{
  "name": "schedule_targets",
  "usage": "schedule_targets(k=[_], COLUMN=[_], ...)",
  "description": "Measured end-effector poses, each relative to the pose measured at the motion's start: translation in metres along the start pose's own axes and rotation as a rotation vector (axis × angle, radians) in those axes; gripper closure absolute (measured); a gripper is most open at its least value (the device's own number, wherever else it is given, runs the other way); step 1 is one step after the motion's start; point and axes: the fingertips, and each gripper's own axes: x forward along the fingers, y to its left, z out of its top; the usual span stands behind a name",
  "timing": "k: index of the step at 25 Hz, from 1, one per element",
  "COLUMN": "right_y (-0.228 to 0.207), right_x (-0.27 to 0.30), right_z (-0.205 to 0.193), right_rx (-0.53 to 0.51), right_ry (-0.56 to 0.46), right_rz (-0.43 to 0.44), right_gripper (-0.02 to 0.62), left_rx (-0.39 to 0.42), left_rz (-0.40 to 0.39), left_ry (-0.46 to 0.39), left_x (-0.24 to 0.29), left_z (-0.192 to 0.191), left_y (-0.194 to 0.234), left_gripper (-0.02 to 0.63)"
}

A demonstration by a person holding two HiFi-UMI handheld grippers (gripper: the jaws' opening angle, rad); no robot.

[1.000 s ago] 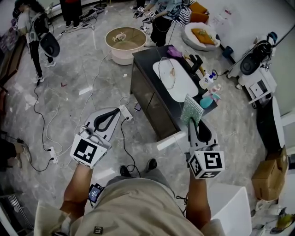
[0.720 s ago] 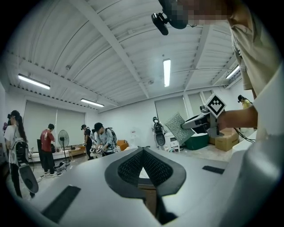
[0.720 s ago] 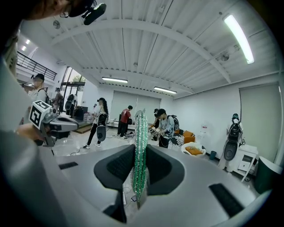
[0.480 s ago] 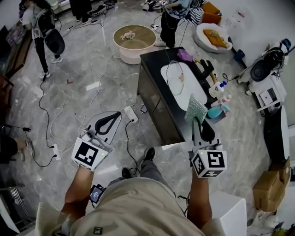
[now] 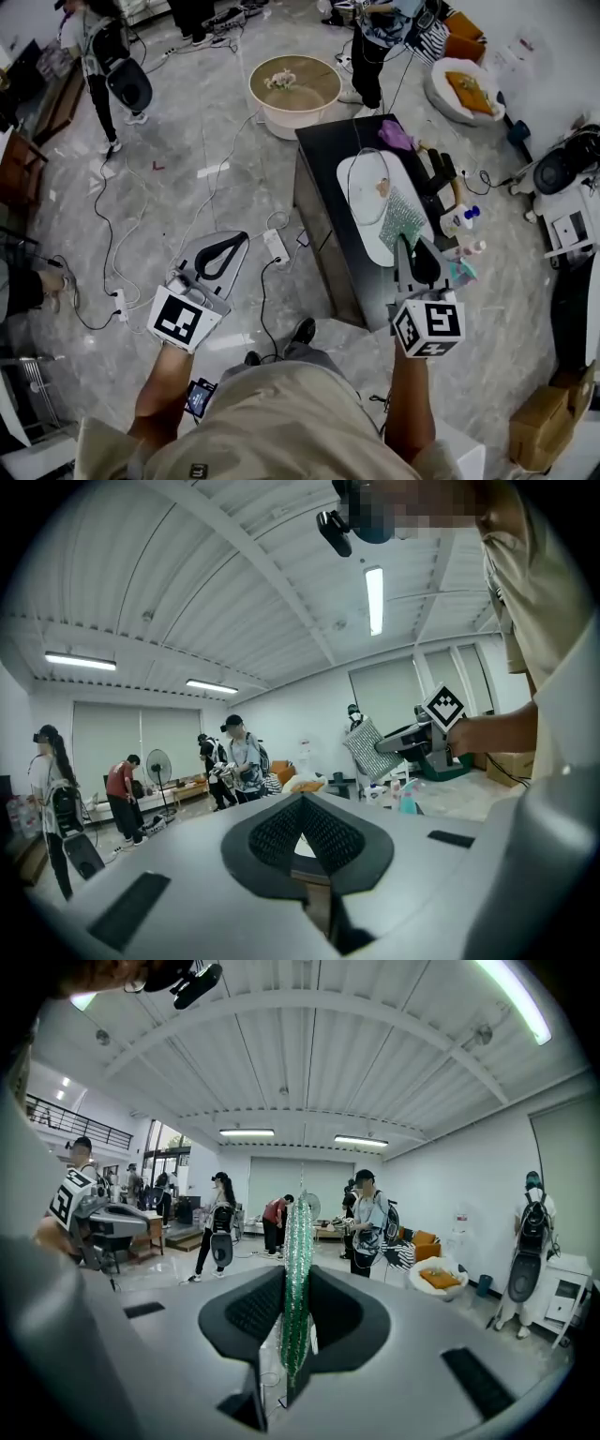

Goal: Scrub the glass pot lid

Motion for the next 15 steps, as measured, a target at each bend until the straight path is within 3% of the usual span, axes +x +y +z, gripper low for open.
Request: schedule_targets(k=[7, 15], right_y=[-0.046, -0.09], right_x=[0.053, 0.074], right_z=[-0.005, -0.024], right_rx=[0.01, 0.044], right_ry=[-0.003, 0.006], right_rz=[0.065, 0.031], right_gripper=[0.517, 0.517], left_rx=[0.011, 0.027], left_rz=[0.044, -0.015], left_ry=[0.032, 0.038], left_x=[0.06, 0.127], left_z=[0.007, 0.012], left_y=[0.002, -0.004], left_gripper=[0.592, 0.592])
